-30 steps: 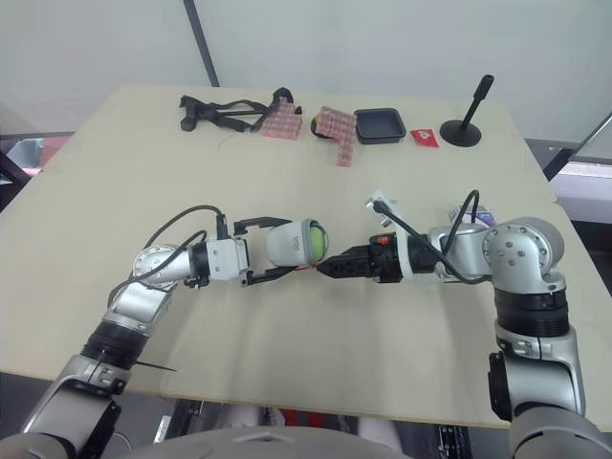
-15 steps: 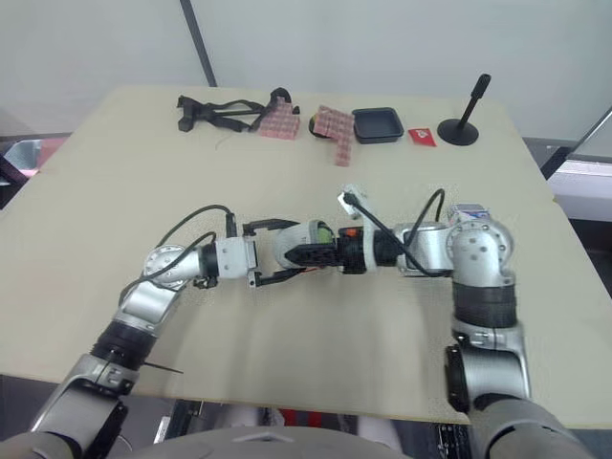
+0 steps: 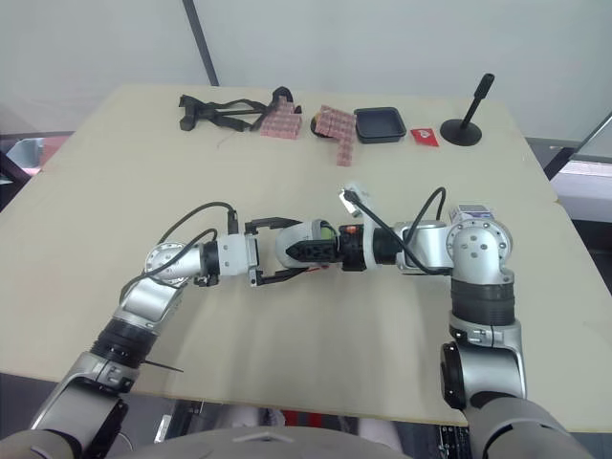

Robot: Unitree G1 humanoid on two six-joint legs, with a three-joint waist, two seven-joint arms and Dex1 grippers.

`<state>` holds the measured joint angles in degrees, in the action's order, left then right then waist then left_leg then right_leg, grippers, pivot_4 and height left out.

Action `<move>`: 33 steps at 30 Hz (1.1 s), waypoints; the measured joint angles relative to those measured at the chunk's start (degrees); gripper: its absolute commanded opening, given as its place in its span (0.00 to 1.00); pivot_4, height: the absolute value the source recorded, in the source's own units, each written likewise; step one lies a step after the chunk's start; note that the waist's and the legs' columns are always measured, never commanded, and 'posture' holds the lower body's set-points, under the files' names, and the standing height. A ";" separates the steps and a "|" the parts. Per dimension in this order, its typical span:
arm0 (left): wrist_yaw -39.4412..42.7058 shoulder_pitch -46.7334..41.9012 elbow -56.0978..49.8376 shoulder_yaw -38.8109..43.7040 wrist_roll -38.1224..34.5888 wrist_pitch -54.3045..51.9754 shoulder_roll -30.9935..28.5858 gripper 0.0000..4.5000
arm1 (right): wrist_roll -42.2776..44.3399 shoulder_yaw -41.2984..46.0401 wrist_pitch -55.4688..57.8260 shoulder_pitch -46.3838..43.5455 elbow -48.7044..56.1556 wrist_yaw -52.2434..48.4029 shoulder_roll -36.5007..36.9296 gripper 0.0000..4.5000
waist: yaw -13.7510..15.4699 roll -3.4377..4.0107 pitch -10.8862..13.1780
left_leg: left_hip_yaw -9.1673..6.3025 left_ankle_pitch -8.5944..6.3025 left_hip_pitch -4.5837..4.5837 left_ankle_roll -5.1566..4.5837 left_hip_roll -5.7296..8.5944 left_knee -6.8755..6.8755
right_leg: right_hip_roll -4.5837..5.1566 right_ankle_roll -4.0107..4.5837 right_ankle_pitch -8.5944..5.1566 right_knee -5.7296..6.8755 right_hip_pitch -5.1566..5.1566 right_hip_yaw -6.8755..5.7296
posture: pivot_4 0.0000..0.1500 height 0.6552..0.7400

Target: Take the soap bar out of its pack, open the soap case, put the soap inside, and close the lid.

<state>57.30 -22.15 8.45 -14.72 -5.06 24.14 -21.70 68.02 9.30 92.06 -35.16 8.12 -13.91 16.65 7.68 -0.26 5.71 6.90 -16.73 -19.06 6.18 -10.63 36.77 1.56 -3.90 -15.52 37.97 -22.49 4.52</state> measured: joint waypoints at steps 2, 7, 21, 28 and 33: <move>0.03 0.00 0.00 0.00 0.00 0.00 -0.02 0.81 | 0.00 -0.07 0.00 0.60 0.15 -0.25 0.31 1.00 | 0.01 0.00 0.00 | 0.00 0.00 -0.04 0.00 0.00 -0.01 | 0.00 0.00 0.00 0.00 0.00 0.00 | 1.00 1.00; 0.31 0.00 0.00 0.00 0.00 0.10 -0.69 0.81 | -0.02 -0.47 0.01 1.28 0.19 -1.05 1.72 1.00 | 0.04 0.00 0.00 | 0.00 0.00 -0.01 0.00 0.00 -0.01 | 0.00 0.00 0.00 0.00 0.00 0.00 | 1.00 1.00; 0.42 -0.01 0.01 -0.01 0.00 0.19 -0.70 0.81 | -0.04 -1.70 0.01 1.46 0.22 -2.67 2.04 1.00 | 0.05 0.00 0.00 | 0.00 0.00 -0.10 0.00 0.00 -0.01 | 0.00 0.00 0.00 0.00 0.01 0.00 | 1.00 1.00; 0.42 -0.01 0.01 -0.01 0.00 0.20 -0.70 0.81 | -0.12 -1.70 0.02 1.46 0.15 -2.67 1.75 0.67 | 0.05 0.00 0.00 | 0.00 0.00 -0.03 0.00 0.00 -0.01 | 0.00 0.00 0.00 0.00 0.01 0.00 | 1.00 1.00; 0.30 -0.07 0.05 0.00 0.28 0.74 -0.77 0.81 | -0.10 -1.66 0.02 1.46 -0.61 -3.09 1.77 0.47 | 0.04 0.00 0.00 | 0.00 0.00 -0.09 0.00 0.00 -0.01 | 0.00 0.00 0.00 0.01 0.01 0.00 | 1.00 1.00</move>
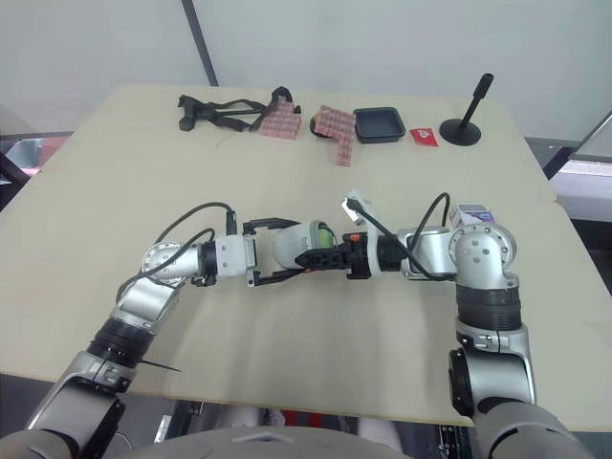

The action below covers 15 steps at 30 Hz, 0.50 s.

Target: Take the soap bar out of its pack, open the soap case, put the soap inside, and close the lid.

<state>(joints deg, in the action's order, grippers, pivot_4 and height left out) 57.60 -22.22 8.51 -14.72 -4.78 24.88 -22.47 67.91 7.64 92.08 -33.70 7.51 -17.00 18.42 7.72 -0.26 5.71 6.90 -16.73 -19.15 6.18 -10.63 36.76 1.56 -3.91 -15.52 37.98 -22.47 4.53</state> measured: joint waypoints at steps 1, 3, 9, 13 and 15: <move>0.00 -0.01 0.01 0.00 0.00 0.04 0.00 0.81 | 0.00 0.00 0.00 0.00 -0.01 -0.02 0.00 0.47 | 0.00 0.00 0.00 | 0.00 0.00 0.01 0.00 0.00 0.00 | 0.00 0.00 0.00 0.00 0.00 0.00 | 1.00 1.00; 0.00 -0.03 0.15 0.00 0.02 0.10 0.04 0.81 | 0.00 0.00 0.00 0.00 -0.20 -0.06 0.00 0.47 | -0.01 0.00 0.00 | 0.00 0.00 0.10 0.00 0.00 0.00 | 0.00 0.00 0.00 0.00 -0.01 -0.01 | 1.00 1.00; 0.00 -0.04 0.21 -0.01 0.02 0.16 0.07 0.81 | -0.01 0.00 0.00 0.02 -0.23 -0.09 0.00 0.47 | 0.01 0.00 0.00 | 0.00 0.00 0.06 0.00 0.00 0.00 | 0.00 0.00 0.00 0.00 0.00 0.00 | 1.00 1.00; 0.00 -0.04 0.21 -0.01 0.02 0.16 0.07 0.81 | -0.02 0.09 -0.01 0.09 -0.23 -0.10 -0.09 0.47 | 0.01 0.00 0.00 | 0.00 0.00 0.07 0.00 0.00 0.00 | 0.00 0.00 0.00 0.00 0.00 0.00 | 1.00 1.00; 0.00 -0.05 0.22 -0.01 0.02 0.16 0.07 0.81 | -0.04 0.11 -0.05 0.10 -0.23 -0.10 -0.10 0.47 | 0.00 0.00 0.00 | 0.00 0.00 0.06 0.00 0.00 0.00 | 0.00 0.00 0.00 0.00 0.00 0.00 | 1.00 1.00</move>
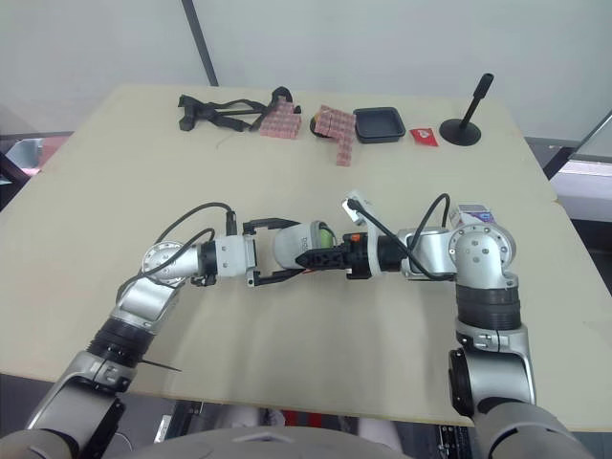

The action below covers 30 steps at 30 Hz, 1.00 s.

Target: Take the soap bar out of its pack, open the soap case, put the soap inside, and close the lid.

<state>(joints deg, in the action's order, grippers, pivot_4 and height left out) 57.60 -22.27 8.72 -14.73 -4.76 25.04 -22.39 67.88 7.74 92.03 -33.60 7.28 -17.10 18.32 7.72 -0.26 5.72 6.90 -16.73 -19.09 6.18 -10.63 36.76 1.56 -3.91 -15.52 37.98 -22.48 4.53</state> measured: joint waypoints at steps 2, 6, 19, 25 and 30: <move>0.00 -0.01 0.03 0.00 0.00 0.00 0.01 0.81 | -0.02 0.01 -0.04 0.00 0.00 0.00 -0.01 0.47 | 0.00 0.00 0.00 | 0.00 0.00 0.00 0.00 0.00 0.00 | 0.00 0.00 0.00 0.00 0.00 0.00 | 1.00 1.00; 0.21 -0.05 -0.01 0.00 -0.10 -0.38 0.02 0.81 | -0.03 0.01 -0.04 0.01 -0.01 0.00 -0.02 0.47 | -0.01 0.00 0.00 | 0.00 0.00 0.02 0.00 0.00 0.00 | 0.00 0.00 0.00 0.00 0.00 0.00 | 1.00 1.00; 2.77 -0.63 -0.03 0.04 -3.67 -3.47 0.04 1.00 | -0.10 -0.16 -0.05 0.10 0.07 -0.21 -0.01 0.47 | 0.05 0.00 0.00 | 0.00 0.00 -0.07 0.00 0.00 0.00 | 0.00 0.00 0.00 0.00 0.01 0.00 | 1.00 1.00; 8.59 -1.65 -0.13 0.56 -7.40 -8.15 -4.51 1.00 | -1.40 -0.70 -0.08 0.21 0.09 -0.63 0.97 0.47 | -0.09 0.02 0.01 | 0.00 0.01 0.13 0.01 0.00 0.00 | -0.03 0.00 0.00 0.03 -0.01 0.01 | 1.00 1.00; 14.14 -3.53 -0.79 0.75 -12.16 -21.23 -8.92 1.00 | -4.06 -6.27 -1.28 -1.93 4.07 -2.99 4.58 0.47 | -0.17 0.09 0.05 | 0.01 0.02 0.19 0.04 0.00 -0.04 | -0.03 0.00 0.00 0.10 -0.07 0.00 | 1.00 1.00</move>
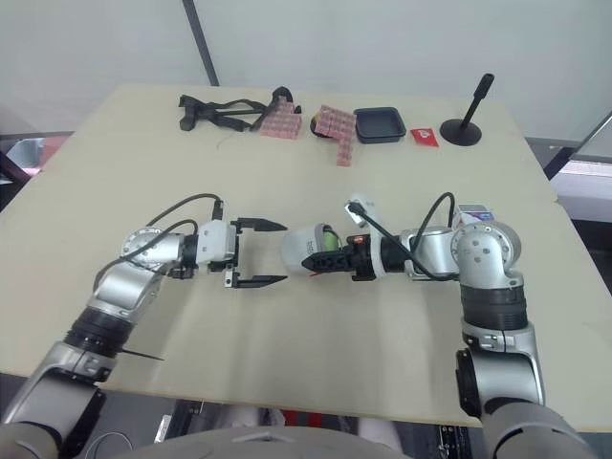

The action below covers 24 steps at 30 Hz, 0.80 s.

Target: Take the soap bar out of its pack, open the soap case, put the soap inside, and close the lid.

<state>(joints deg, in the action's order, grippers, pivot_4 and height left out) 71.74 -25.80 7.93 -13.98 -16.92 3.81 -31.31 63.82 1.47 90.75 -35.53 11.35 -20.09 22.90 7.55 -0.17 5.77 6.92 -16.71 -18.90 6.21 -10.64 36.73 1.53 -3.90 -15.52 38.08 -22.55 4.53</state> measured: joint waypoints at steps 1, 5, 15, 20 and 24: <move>0.52 -0.69 -0.23 0.02 -1.29 -3.29 -0.39 1.00 | -0.92 -1.97 -1.07 -0.71 1.43 -1.30 1.53 0.47 | 0.04 0.01 0.01 | 0.00 0.00 0.00 0.00 0.00 0.00 | 0.00 0.00 0.00 0.01 0.01 0.00 | 1.00 1.00; 0.75 -4.54 -3.65 0.47 -7.27 -18.90 -0.34 1.00 | -9.79 -16.52 -9.02 -5.73 10.11 -9.33 13.06 0.47 | 0.47 0.02 0.05 | -0.02 0.00 -0.07 0.00 0.00 0.00 | 0.00 -0.01 0.00 -0.12 0.11 0.00 | 1.00 1.00; -0.38 -7.56 -11.33 -1.37 -7.86 -31.72 -0.12 1.00 | -29.74 -37.36 -24.44 -15.88 13.84 -26.87 27.04 0.47 | 0.35 -0.01 0.15 | -0.03 -0.03 -0.44 0.01 -0.02 -0.10 | -0.07 -0.02 0.01 -0.39 0.28 0.06 | 1.00 1.00; -3.46 -7.59 -11.34 -3.74 -4.48 -31.78 2.17 1.00 | -36.81 -41.99 -29.06 -18.57 13.96 -32.22 27.61 0.47 | 0.30 -0.02 0.16 | -0.03 -0.03 -0.46 0.01 -0.03 -0.05 | -0.07 -0.02 0.01 -0.33 0.28 0.10 | 1.00 1.00; -6.11 -7.63 -11.23 -5.16 -1.38 -30.42 4.00 1.00 | -41.15 -43.32 -31.50 -19.36 13.91 -34.26 26.74 0.47 | 0.24 -0.02 0.16 | -0.03 -0.03 -0.46 0.00 -0.04 -0.02 | -0.09 -0.02 0.01 -0.31 0.28 0.12 | 1.00 1.00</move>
<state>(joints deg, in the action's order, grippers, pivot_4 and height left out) 65.63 -33.44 -3.30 -19.14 -18.30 -26.61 -27.32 22.67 -41.85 59.24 -54.89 25.25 -54.35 49.64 7.79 -0.20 5.93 6.88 -16.73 -19.37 6.22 -10.67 36.71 1.44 -3.92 -15.51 37.78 -22.27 4.65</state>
